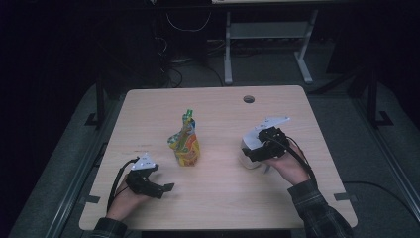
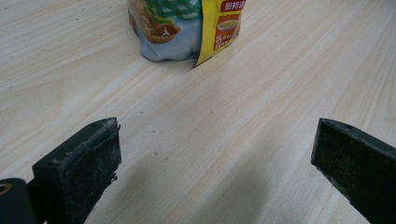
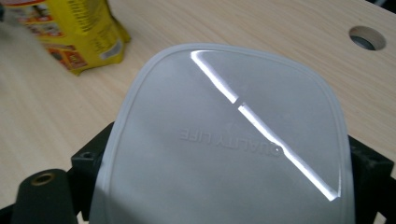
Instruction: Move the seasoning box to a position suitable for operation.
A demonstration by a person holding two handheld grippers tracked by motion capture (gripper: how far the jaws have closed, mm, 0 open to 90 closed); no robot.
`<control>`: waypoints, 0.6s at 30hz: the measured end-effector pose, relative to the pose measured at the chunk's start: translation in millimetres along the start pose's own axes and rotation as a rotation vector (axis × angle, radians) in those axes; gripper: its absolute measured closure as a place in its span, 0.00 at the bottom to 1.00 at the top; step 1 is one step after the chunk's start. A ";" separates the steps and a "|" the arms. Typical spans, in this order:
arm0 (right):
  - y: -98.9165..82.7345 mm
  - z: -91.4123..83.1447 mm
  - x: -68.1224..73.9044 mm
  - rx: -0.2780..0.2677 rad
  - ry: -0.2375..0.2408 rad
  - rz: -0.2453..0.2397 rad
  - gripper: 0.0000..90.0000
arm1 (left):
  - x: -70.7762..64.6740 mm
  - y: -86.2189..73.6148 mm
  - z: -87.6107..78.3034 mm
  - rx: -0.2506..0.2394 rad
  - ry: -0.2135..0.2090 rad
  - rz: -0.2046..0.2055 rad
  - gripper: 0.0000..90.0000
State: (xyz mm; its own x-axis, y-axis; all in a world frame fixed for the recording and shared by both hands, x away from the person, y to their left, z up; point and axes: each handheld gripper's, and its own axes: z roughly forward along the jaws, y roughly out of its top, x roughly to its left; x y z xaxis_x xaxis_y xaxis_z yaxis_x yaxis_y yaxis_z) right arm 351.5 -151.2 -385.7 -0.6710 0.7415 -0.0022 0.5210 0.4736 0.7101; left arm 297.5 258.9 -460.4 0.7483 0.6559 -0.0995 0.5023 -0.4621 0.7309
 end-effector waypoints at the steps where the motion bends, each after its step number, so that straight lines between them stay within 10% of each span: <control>1: 0.0 0.0 0.0 0.000 0.000 0.000 0.15 | 0.0 0.0 0.0 0.000 0.000 0.000 0.01; 18: -8.4 -0.2 34.8 -0.007 0.172 -0.115 0.15 | -1.4 0.0 1.2 -0.016 -0.008 -0.006 0.01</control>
State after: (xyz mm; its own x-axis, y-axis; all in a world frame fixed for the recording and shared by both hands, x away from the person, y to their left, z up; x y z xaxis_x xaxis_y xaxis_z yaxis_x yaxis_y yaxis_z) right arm 323.6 -129.4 -391.6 -0.8061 0.5907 0.0362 0.4328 0.5466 0.7169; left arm 297.0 257.3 -461.0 0.7486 0.6540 -0.1090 0.4996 -0.4483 0.7412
